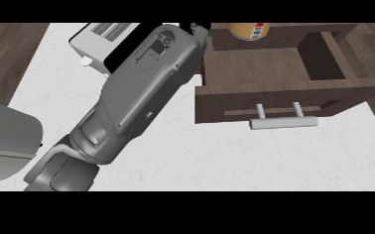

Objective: Pick up the can, place it into the drawer and close the drawer

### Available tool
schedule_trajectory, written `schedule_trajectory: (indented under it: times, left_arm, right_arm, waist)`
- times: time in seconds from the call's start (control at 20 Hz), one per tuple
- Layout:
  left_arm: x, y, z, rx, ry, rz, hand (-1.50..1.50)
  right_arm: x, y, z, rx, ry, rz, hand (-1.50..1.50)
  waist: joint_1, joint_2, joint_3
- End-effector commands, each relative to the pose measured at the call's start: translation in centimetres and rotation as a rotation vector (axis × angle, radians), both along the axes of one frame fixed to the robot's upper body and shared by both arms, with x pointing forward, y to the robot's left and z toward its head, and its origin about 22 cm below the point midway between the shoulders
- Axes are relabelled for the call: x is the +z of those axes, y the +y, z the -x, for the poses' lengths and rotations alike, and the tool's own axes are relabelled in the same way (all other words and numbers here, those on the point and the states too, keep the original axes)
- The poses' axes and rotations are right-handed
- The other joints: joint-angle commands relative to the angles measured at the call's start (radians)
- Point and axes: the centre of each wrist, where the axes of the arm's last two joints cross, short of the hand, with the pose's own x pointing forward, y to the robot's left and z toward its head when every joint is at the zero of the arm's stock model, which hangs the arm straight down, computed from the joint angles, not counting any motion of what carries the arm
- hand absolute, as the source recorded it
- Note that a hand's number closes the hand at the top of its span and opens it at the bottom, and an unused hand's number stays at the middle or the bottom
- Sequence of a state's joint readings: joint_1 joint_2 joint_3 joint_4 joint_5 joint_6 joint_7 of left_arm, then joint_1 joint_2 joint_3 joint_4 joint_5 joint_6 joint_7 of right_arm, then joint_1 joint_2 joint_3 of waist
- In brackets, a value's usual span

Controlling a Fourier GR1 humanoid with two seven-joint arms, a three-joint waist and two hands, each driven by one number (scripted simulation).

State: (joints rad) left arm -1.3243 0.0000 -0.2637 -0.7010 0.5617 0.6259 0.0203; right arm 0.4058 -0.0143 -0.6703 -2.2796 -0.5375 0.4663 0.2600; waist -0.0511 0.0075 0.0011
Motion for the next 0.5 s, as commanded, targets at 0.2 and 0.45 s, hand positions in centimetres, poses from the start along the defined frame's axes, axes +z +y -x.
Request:
schedule_trajectory:
  times: [0.2,0.45]
  left_arm:
    - [-0.1,-1.7,-0.1,0.018,0.013,-0.045,1.5]
    - [-1.7,-1.6,-0.1,0.032,0.045,-0.042,1.5]
  right_arm:
    - [1.4,-0.4,-0.4,0.038,-0.002,0.016,-1.5]
    - [0.7,0.9,-0.3,0.019,-0.004,0.011,-1.5]
  waist:
    - [-0.025,0.003,0.001]
    - [-0.03,0.004,0.001]
